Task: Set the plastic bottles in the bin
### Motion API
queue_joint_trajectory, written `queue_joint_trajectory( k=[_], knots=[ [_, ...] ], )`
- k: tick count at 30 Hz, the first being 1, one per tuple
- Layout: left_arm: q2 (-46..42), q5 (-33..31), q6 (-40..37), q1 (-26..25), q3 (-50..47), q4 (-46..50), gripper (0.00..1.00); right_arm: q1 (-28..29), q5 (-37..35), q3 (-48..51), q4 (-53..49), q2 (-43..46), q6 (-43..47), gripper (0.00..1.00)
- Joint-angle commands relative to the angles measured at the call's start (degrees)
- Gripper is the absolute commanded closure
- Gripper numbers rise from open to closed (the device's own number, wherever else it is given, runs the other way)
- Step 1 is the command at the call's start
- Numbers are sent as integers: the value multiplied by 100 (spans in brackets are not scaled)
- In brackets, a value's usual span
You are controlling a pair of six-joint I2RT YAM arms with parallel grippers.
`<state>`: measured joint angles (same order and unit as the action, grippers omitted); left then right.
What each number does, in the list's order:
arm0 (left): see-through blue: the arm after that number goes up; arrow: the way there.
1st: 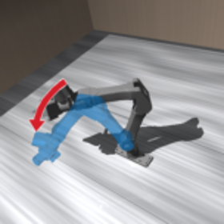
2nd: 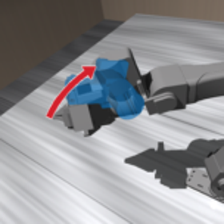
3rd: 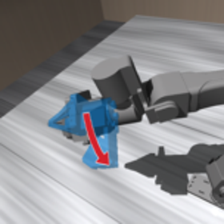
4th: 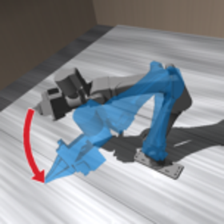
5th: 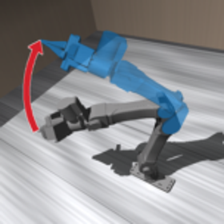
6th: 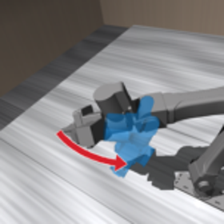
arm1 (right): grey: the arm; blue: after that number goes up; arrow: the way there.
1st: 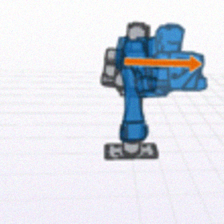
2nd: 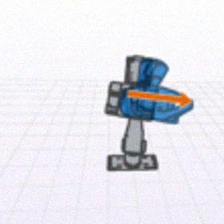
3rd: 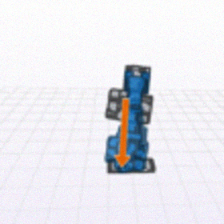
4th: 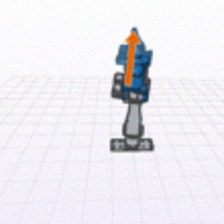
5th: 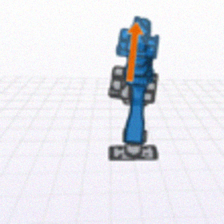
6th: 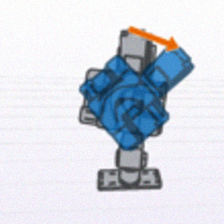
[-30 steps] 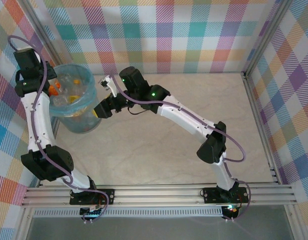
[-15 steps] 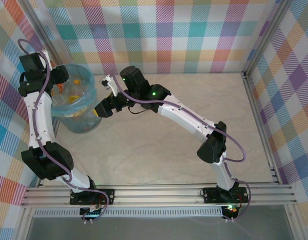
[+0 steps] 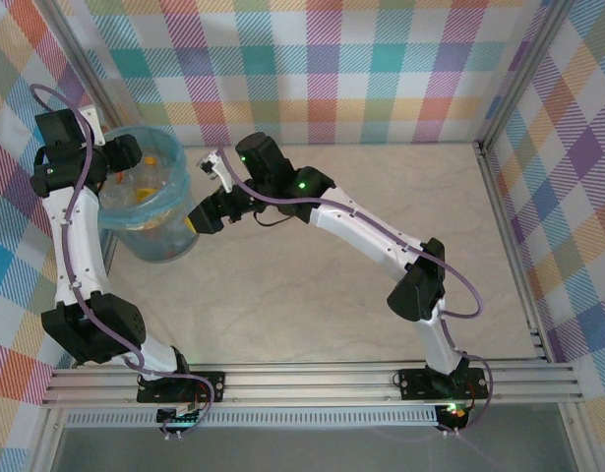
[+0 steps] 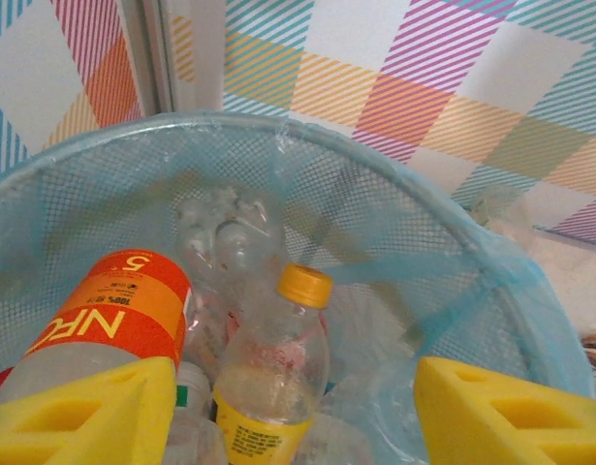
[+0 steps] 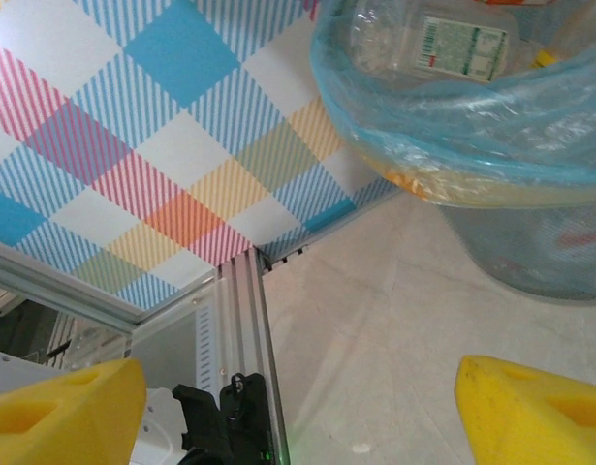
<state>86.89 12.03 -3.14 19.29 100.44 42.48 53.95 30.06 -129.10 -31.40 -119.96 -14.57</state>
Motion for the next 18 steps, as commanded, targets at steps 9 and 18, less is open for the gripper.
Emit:
queue_joint_trajectory(
  k=[9,18],
  knots=[
    [-866,-272,-293,-1674,288,-186,32,-813,-1730,148,-686,348,-799,16],
    [-1191,-359,-573,-3348,-904,-911,30,-1711,-3137,785,-684,32,-1808,12]
  ],
)
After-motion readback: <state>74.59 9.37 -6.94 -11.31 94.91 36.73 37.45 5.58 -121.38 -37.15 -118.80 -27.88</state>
